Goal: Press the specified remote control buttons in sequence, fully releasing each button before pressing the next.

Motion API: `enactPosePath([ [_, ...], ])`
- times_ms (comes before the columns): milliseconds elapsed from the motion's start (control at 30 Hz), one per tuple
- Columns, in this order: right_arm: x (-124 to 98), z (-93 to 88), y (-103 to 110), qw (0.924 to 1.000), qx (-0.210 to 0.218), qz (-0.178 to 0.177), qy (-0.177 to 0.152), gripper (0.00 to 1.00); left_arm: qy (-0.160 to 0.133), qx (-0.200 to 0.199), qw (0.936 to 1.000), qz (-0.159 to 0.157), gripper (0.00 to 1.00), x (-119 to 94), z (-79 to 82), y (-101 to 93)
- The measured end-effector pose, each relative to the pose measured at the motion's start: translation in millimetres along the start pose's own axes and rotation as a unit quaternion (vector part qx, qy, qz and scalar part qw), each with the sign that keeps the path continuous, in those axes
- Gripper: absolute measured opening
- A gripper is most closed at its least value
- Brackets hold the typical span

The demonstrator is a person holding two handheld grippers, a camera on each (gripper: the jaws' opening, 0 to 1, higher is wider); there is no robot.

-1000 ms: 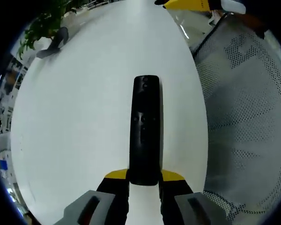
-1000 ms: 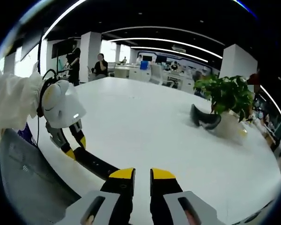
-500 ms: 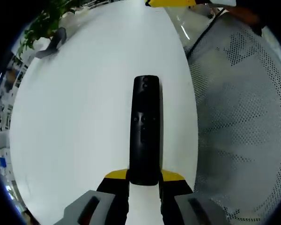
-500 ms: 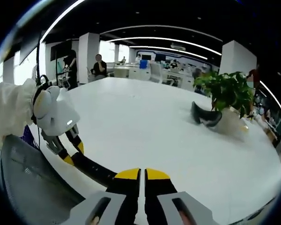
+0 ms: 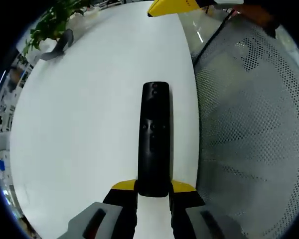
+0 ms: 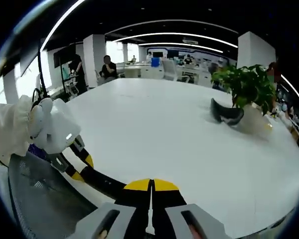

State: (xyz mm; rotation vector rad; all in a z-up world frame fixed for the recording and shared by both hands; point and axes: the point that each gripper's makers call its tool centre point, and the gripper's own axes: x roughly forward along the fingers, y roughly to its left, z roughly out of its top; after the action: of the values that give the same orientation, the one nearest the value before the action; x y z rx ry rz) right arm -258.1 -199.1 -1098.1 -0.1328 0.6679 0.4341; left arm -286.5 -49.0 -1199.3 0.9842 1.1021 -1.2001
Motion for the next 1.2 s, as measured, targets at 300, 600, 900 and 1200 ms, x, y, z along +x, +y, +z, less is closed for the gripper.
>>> enactPosePath([
  [300, 16, -2.2, 13, 0.9929, 0.089, 0.056, 0.055, 0.00, -0.028, -0.006, 0.9996, -0.001, 0.23, -1, 0.6, -13.7],
  [600, 44, -33.5, 27, 0.9704, 0.122, 0.075, 0.194, 0.00, -0.052, -0.024, 0.9983, 0.005, 0.23, 0, 1.8, -18.5],
  [900, 49, -56.3, 35, 0.9476, 0.147, 0.092, 0.268, 0.00, -0.065, -0.037, 0.9972, 0.009, 0.23, 0, 2.9, -23.6],
  [1200, 46, -67.0, 45, 0.9289, 0.179, 0.112, 0.304, 0.00, -0.080, -0.045, 0.9957, 0.013, 0.23, -1, 3.9, -27.9],
])
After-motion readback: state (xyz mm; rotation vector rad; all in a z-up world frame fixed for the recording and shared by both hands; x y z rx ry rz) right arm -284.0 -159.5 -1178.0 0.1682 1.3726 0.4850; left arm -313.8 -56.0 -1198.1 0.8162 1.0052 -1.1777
